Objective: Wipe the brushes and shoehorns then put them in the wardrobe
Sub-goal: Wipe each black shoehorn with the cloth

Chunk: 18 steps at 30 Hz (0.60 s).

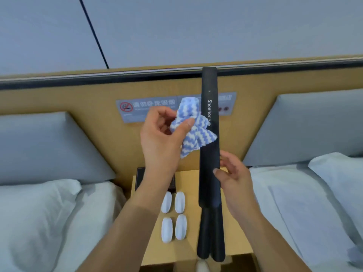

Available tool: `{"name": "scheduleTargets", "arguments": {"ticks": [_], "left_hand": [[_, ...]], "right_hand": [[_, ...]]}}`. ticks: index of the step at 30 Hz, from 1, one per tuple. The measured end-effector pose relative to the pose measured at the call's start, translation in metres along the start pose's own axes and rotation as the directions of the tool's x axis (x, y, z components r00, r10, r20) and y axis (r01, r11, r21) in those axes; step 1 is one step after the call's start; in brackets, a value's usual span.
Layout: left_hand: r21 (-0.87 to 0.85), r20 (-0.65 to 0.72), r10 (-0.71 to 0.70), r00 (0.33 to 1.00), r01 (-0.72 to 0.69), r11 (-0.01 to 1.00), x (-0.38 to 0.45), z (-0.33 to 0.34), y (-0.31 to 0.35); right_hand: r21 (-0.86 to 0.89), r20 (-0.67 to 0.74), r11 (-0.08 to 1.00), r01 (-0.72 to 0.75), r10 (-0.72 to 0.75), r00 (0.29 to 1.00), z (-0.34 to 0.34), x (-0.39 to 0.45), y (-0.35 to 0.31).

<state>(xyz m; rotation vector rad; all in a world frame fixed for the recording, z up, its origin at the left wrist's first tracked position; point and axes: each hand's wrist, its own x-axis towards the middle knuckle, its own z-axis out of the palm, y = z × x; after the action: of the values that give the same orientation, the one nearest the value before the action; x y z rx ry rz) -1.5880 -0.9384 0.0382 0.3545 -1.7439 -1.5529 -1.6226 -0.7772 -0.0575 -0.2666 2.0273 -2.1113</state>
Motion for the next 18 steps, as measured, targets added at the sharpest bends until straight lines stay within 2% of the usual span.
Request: {"name": "scheduleTargets", "arguments": {"ticks": [3,7,13,18], "left_hand": [[0.135,-0.058,0.210,0.976,-0.200,0.970,0.026,-0.002,0.030],[0.298,-0.014,0.386,0.922,-0.365,0.882,0.052,-0.009,0.058],[0.537,0.127,0.533,0.837,-0.510,0.673,0.063,-0.013,0.073],[0.648,0.310,0.530,0.789,-0.584,0.489,0.069,-0.023,0.077]], "right_hand": [[0.010,0.122,0.997,0.071,-0.072,0.990,0.019,0.001,-0.030],[0.084,0.226,0.986,0.141,-0.157,0.962,0.040,0.014,-0.070],[0.163,0.249,0.970,0.180,-0.217,0.944,0.070,0.040,-0.104],[0.258,0.245,0.940,0.224,-0.287,0.926,0.088,0.060,-0.129]]}}
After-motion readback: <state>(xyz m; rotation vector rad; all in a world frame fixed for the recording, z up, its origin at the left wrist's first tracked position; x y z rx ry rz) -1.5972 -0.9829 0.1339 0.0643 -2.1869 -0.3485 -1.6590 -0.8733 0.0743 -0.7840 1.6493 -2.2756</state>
